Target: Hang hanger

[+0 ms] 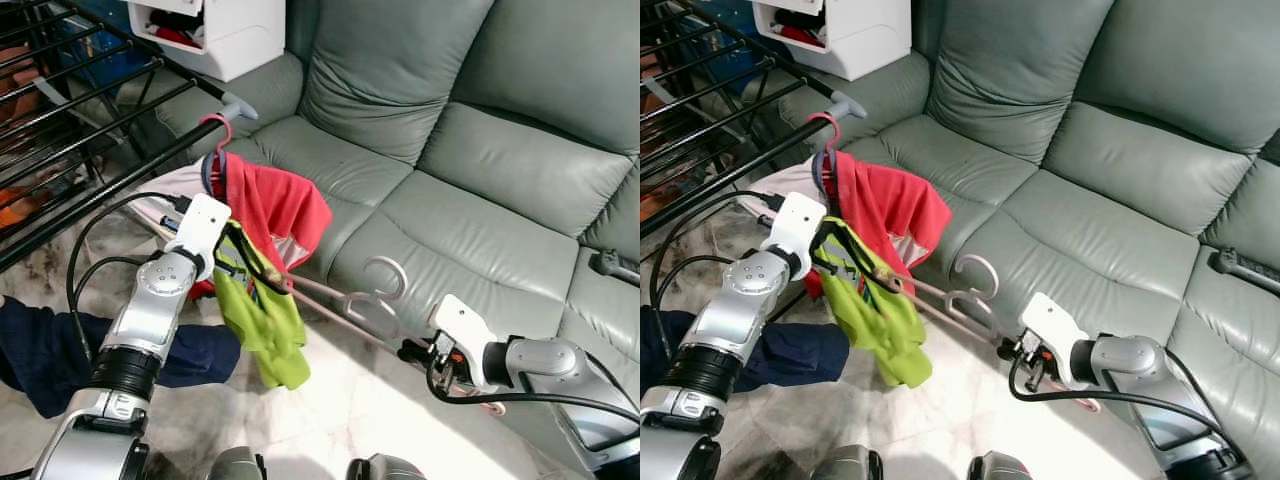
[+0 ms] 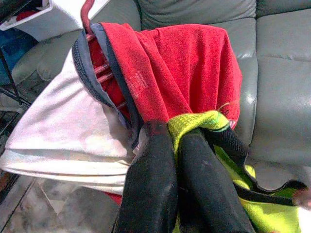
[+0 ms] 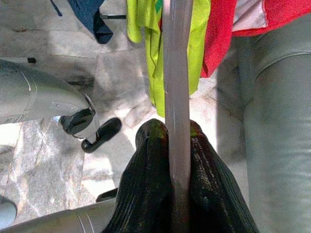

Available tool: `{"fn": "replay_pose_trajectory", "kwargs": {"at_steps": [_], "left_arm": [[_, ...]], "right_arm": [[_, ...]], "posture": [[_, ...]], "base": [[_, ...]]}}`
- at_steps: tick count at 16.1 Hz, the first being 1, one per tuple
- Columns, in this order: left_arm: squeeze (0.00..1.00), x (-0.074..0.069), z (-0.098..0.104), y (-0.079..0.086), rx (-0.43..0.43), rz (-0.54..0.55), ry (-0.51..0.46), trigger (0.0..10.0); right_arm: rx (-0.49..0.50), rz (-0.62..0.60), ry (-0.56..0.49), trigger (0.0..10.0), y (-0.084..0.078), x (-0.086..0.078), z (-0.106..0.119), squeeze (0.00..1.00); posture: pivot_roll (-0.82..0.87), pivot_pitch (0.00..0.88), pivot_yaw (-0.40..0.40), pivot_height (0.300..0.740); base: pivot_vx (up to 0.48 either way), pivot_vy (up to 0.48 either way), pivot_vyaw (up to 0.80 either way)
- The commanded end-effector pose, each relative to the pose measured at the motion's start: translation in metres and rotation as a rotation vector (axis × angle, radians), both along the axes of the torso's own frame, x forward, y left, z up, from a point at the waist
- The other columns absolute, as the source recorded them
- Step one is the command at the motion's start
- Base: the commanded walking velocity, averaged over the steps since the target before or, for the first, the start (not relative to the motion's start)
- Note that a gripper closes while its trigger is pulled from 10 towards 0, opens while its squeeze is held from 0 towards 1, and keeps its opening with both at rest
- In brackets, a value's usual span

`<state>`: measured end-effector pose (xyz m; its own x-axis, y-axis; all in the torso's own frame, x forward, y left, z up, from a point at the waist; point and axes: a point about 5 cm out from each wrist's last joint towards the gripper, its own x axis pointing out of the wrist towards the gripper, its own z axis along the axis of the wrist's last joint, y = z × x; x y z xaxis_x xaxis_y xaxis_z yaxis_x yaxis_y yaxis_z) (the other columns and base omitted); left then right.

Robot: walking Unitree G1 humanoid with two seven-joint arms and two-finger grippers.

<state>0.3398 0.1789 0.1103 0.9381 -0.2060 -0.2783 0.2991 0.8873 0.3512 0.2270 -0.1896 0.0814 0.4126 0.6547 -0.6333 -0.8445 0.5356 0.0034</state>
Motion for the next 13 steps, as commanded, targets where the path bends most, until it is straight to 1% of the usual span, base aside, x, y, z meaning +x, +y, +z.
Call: {"fn": "replay_pose_trajectory", "kwargs": {"at_steps": [1, 2, 3, 4, 5, 7, 8, 10, 13], "left_arm": [[0.0, 0.002, 0.009, 0.0, -0.01, -0.019, -0.033, 10.0], [0.0, -0.002, 0.014, -0.006, -0.032, -0.101, -0.042, 10.0], [0.0, -0.005, 0.017, -0.01, -0.046, -0.144, -0.059, 10.0], [0.0, -0.005, 0.019, -0.011, -0.053, -0.154, -0.068, 10.0], [0.0, -0.01, 0.023, -0.018, -0.087, -0.213, -0.081, 10.0], [0.0, -0.016, 0.028, -0.026, -0.103, -0.301, -0.109, 10.0], [0.0, -0.019, 0.03, -0.029, -0.124, -0.339, -0.112, 10.0], [0.0, -0.022, 0.035, -0.035, -0.135, -0.377, -0.128, 10.0], [0.0, -0.023, 0.037, -0.037, -0.13, -0.389, -0.128, 10.0]], "right_arm": [[-0.007, 0.031, -0.02, 10.0, 0.005, -0.001, 0.002, 0.0], [-0.031, 0.017, -0.048, 10.0, 0.006, 0.004, -0.002, 0.0], [-0.022, -0.008, -0.057, 10.0, 0.007, 0.007, -0.003, 0.0], [-0.017, -0.015, -0.061, 10.0, 0.008, 0.008, -0.003, 0.0], [-0.035, -0.042, -0.088, 10.0, 0.006, 0.014, -0.005, 0.0], [-0.056, -0.069, -0.125, 10.0, 0.004, 0.021, -0.006, 0.0], [-0.051, -0.091, -0.132, 10.0, 0.004, 0.024, -0.007, 0.0], [-0.052, -0.131, -0.177, 10.0, 0.003, 0.032, -0.006, 0.0], [-0.043, -0.302, -0.32, 10.0, -0.006, 0.052, 0.004, 0.0]], "posture": [[-0.04, 0.02, 0.011, 0.74], [-0.04, 0.021, 0.008, 0.74], [-0.03, 0.023, 0.006, 0.74], [-0.03, 0.023, 0.006, 0.74], [-0.03, 0.023, 0.006, 0.74], [-0.03, 0.025, 0.004, 0.74], [-0.03, 0.025, 0.004, 0.74], [-0.03, 0.027, 0.007, 0.74], [-0.03, 0.03, 0.01, 0.74]], "base": [[0.0, 0.0, 0.0], [0.0, 0.0, 0.0], [0.0, 0.0, 0.0], [0.0, 0.0, 0.0], [0.0, 0.0, 0.0], [0.0, 0.0, 0.0], [0.0, 0.0, 0.0], [0.0, 0.0, 0.0], [0.0, 0.0, 0.0]]}}
